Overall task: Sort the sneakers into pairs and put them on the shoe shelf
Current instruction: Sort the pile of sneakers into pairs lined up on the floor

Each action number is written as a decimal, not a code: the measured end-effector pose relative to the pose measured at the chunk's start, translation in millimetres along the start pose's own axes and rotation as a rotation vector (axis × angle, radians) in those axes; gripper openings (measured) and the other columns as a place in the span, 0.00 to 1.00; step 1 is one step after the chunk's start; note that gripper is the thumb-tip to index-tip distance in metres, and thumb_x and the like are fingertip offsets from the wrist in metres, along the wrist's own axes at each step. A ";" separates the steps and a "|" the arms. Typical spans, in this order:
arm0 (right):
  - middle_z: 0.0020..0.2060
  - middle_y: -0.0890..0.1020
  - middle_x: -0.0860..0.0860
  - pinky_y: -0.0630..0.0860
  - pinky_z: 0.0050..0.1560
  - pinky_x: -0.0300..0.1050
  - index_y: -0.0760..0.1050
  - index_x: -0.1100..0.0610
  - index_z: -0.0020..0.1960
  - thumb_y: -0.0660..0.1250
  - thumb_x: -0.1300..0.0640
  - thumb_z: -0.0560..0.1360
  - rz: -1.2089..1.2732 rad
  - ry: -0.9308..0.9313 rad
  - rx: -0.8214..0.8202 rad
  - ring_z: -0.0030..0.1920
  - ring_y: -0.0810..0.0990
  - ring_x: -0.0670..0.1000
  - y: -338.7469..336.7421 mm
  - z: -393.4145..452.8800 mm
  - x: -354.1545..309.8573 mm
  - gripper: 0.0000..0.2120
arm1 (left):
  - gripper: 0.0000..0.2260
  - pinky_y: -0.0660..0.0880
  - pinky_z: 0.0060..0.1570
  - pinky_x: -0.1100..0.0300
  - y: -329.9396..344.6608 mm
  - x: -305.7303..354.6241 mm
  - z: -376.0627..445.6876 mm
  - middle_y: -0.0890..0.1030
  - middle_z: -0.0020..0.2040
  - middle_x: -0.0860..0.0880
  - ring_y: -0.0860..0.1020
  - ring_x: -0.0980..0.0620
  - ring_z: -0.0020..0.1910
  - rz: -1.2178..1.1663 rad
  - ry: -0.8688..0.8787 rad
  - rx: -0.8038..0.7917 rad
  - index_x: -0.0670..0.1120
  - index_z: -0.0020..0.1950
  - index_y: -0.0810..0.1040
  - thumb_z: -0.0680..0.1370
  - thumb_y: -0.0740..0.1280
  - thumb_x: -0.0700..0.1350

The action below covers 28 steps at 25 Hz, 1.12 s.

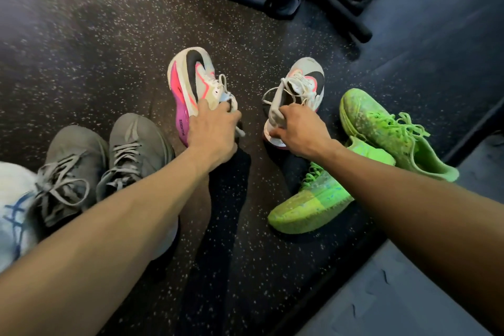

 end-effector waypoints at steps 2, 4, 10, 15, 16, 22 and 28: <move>0.41 0.73 0.52 0.65 0.40 0.45 0.71 0.57 0.40 0.70 0.52 0.72 0.012 -0.030 -0.016 0.44 0.74 0.55 5.4 -9.8 -9.9 0.10 | 0.13 0.69 0.42 0.49 -4.9 -15.0 -13.2 0.72 0.56 0.49 0.67 0.39 0.58 -0.040 -0.028 0.004 0.48 0.56 0.73 0.73 0.69 0.43; 0.44 0.75 0.54 0.66 0.41 0.45 0.73 0.57 0.42 0.71 0.52 0.72 0.011 -0.062 -0.032 0.46 0.75 0.57 13.4 -21.0 -22.9 0.10 | 0.12 0.72 0.44 0.47 -7.6 -28.1 -29.5 0.72 0.56 0.48 0.67 0.38 0.58 -0.098 -0.065 -0.009 0.47 0.55 0.73 0.74 0.69 0.46; 0.49 0.78 0.55 0.72 0.45 0.48 0.75 0.58 0.47 0.72 0.52 0.71 -0.036 -0.114 -0.078 0.51 0.77 0.58 32.5 -62.5 -60.6 0.11 | 0.14 0.72 0.52 0.47 0.9 -28.6 -83.9 0.73 0.57 0.46 0.70 0.35 0.58 -0.212 -0.079 -0.065 0.47 0.55 0.72 0.73 0.70 0.49; 0.48 0.79 0.56 0.74 0.45 0.49 0.76 0.58 0.48 0.72 0.53 0.70 -0.089 -0.156 -0.120 0.51 0.78 0.59 41.0 -95.3 -81.7 0.11 | 0.10 0.73 0.54 0.47 5.6 -24.7 -117.5 0.74 0.55 0.46 0.73 0.36 0.55 -0.201 -0.022 -0.101 0.49 0.47 0.70 0.73 0.69 0.50; 0.48 0.79 0.56 0.73 0.44 0.48 0.76 0.58 0.47 0.72 0.53 0.70 -0.099 -0.159 -0.123 0.50 0.78 0.59 43.1 -100.9 -85.0 0.10 | 0.09 0.74 0.52 0.48 6.6 -23.3 -123.5 0.74 0.54 0.46 0.73 0.36 0.54 -0.189 -0.013 -0.105 0.49 0.47 0.70 0.73 0.68 0.50; 0.42 0.77 0.55 0.70 0.39 0.46 0.71 0.56 0.38 0.71 0.56 0.71 -0.131 -0.160 -0.252 0.45 0.77 0.59 59.5 -121.5 -94.1 0.09 | 0.05 0.70 0.41 0.52 5.9 -29.2 -145.0 0.77 0.50 0.46 0.76 0.40 0.52 -0.067 -0.028 -0.167 0.49 0.43 0.68 0.73 0.64 0.46; 0.56 0.79 0.55 0.76 0.55 0.52 0.74 0.57 0.58 0.71 0.56 0.70 -0.146 -0.204 -0.334 0.56 0.77 0.58 40.4 -131.7 -93.1 0.18 | 0.13 0.73 0.45 0.50 -16.3 -27.0 -147.2 0.76 0.53 0.46 0.74 0.43 0.53 -0.131 -0.030 -0.180 0.50 0.49 0.73 0.71 0.62 0.55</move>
Point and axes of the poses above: each hand's wrist, its own z-axis towards the middle knuckle, its own y-axis out of the palm, x = y × z, the point moved 9 cm from there along z, towards the middle knuckle
